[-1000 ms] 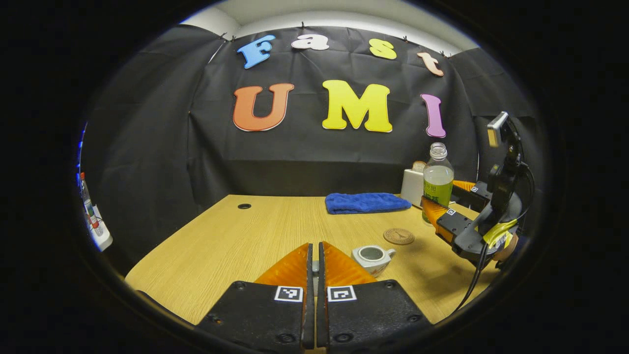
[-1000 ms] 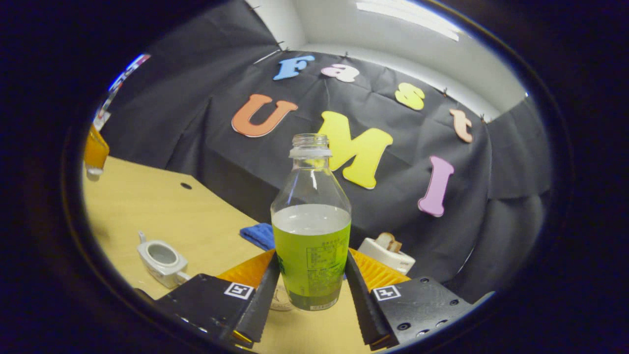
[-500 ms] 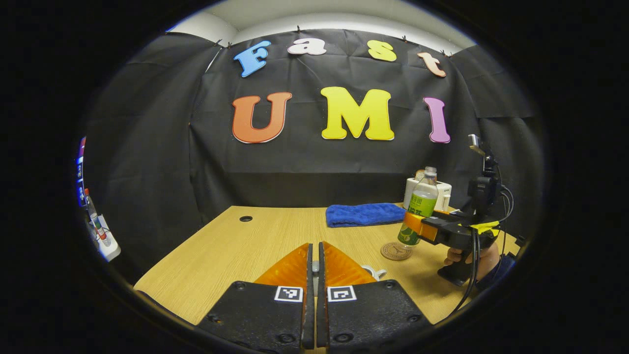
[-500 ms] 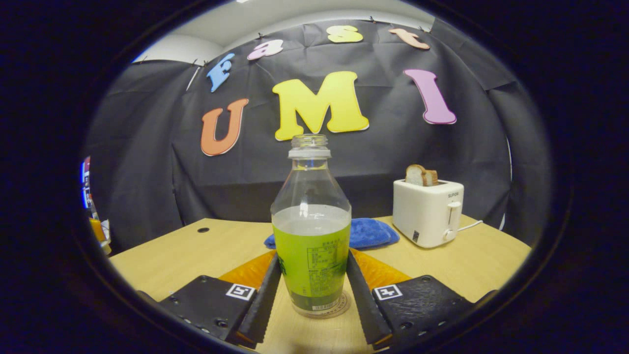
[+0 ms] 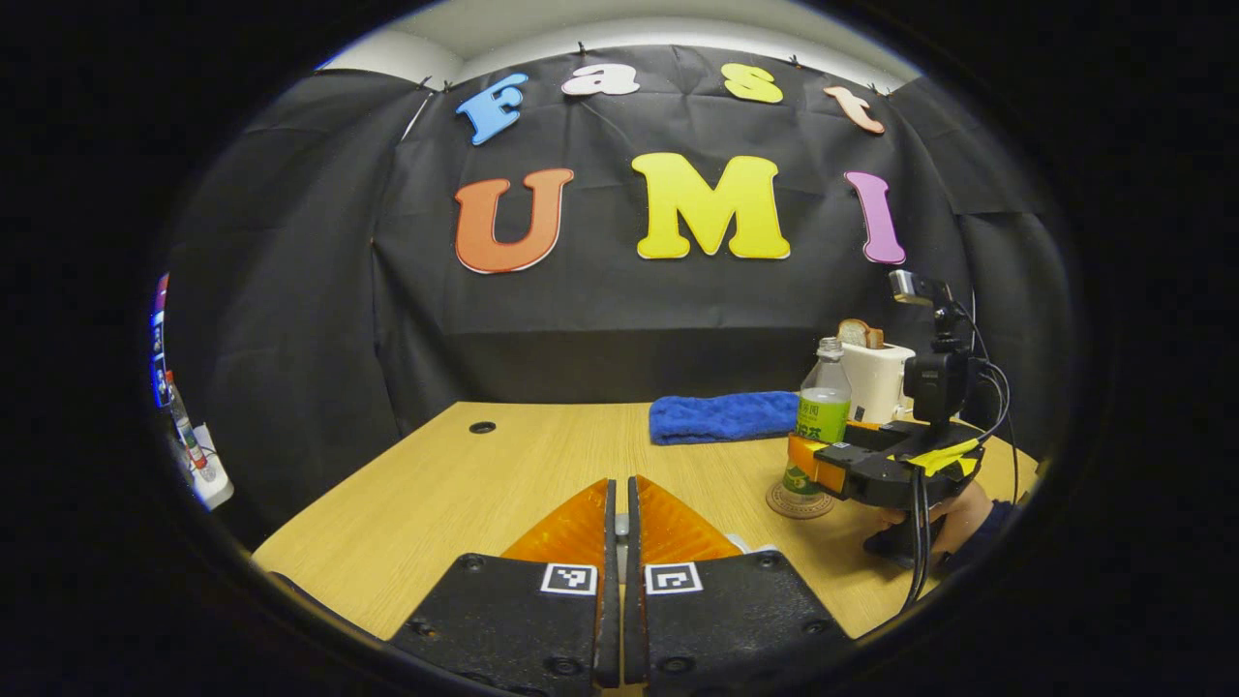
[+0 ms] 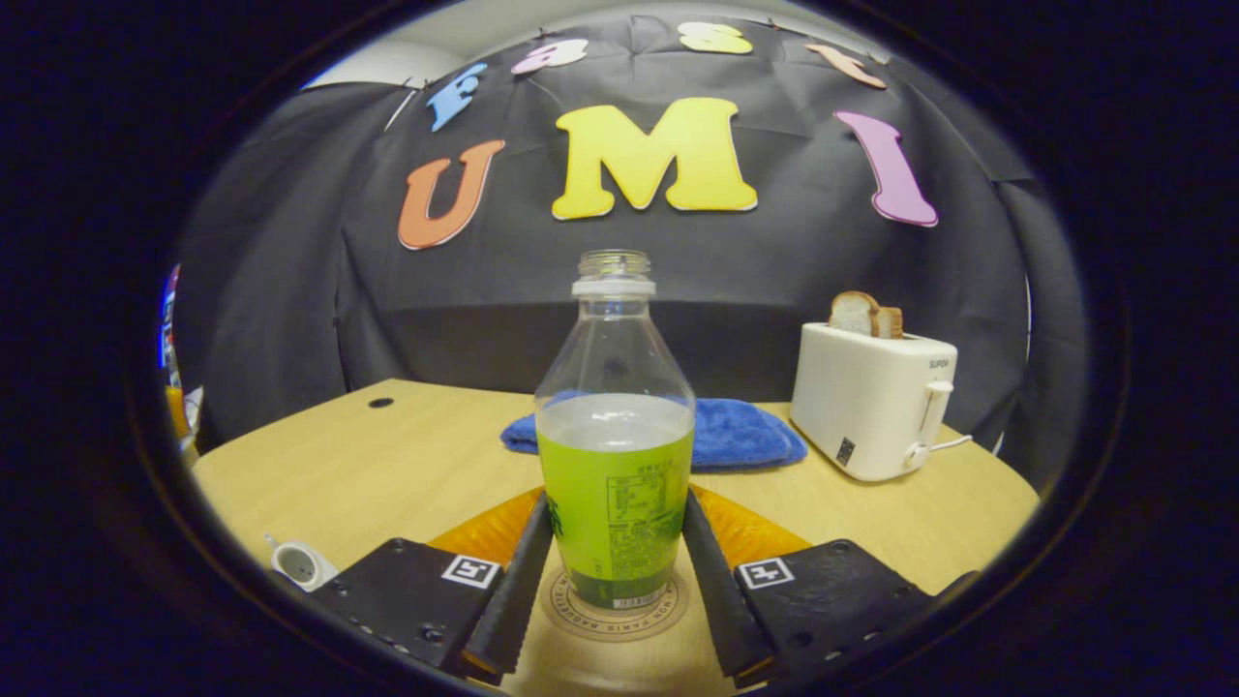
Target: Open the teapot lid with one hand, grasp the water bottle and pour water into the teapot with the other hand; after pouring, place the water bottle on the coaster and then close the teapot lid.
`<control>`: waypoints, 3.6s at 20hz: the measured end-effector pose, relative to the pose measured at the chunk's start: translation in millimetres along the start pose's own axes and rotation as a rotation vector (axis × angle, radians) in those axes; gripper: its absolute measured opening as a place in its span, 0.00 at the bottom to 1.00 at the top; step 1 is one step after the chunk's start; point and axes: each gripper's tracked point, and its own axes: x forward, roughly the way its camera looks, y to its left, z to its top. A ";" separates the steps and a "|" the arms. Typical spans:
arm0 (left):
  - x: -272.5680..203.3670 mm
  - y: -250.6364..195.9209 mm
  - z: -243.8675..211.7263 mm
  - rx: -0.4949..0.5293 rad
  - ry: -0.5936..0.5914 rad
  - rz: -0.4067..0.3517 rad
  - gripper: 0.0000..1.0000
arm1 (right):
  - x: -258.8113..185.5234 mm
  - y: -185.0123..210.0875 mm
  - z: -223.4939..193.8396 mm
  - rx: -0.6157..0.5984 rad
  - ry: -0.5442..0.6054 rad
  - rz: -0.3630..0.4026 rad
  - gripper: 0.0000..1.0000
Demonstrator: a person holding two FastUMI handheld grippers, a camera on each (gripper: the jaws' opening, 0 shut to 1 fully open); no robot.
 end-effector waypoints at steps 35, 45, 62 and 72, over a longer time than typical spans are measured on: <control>46.1 -58.0 -39.2 -0.073 0.043 -0.066 0.07 | -183.6 -76.8 9.0 0.038 -0.187 -0.024 0.93; 46.1 -57.2 -50.1 0.039 -0.003 0.012 0.10 | -200.6 -98.6 -4.6 0.103 -0.189 -0.078 0.96; -13.7 -66.3 -5.9 0.078 -0.049 0.013 0.91 | -274.7 -123.3 -10.5 0.097 -0.179 -0.165 0.96; -132.2 -51.5 12.1 0.100 -0.119 0.064 0.94 | -349.3 -97.4 26.9 -0.024 -0.263 -0.201 0.96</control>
